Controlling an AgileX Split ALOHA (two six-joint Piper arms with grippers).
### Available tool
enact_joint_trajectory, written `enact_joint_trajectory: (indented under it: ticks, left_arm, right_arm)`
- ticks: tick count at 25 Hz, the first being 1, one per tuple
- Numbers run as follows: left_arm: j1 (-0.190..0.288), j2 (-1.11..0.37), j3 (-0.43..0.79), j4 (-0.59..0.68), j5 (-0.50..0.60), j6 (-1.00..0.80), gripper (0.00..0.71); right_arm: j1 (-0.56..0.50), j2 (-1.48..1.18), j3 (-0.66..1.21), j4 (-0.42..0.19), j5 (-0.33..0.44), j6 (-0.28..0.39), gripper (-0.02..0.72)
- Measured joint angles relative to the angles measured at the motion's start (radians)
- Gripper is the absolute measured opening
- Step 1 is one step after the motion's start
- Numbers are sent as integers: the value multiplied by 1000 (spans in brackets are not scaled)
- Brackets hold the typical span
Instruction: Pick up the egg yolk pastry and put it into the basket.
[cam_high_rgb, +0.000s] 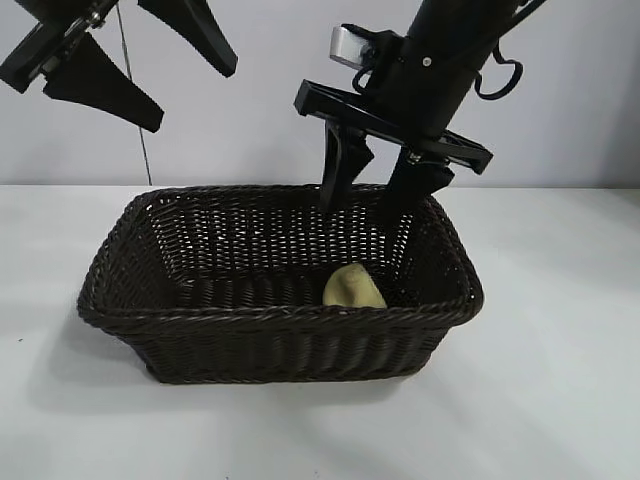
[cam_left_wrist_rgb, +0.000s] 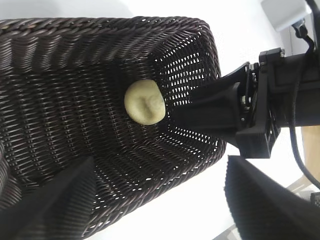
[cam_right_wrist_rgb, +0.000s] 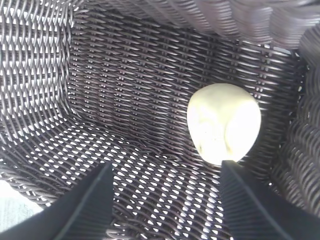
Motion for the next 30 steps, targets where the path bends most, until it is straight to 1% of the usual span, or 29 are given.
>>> enact_joint_trajectory:
  ticks: [4, 7, 15, 18, 30]
  left_arm:
    - [0, 0, 0, 0, 0, 0, 526]
    - [0, 0, 0, 0, 0, 0, 526]
    - [0, 0, 0, 0, 0, 0, 526]
    - [0, 0, 0, 1, 0, 0, 526]
    - [0, 0, 0, 1, 0, 0, 526]
  right_arm:
    - [0, -26, 0, 0, 8, 0, 453]
    - [-8, -70, 0, -3, 27, -15, 453]
    - [-122, -192, 0, -4, 123, -69, 453]
    - [-140, -205, -1, -15, 154, -86, 453]
    - [-140, -205, -2, -49, 174, -93, 453]
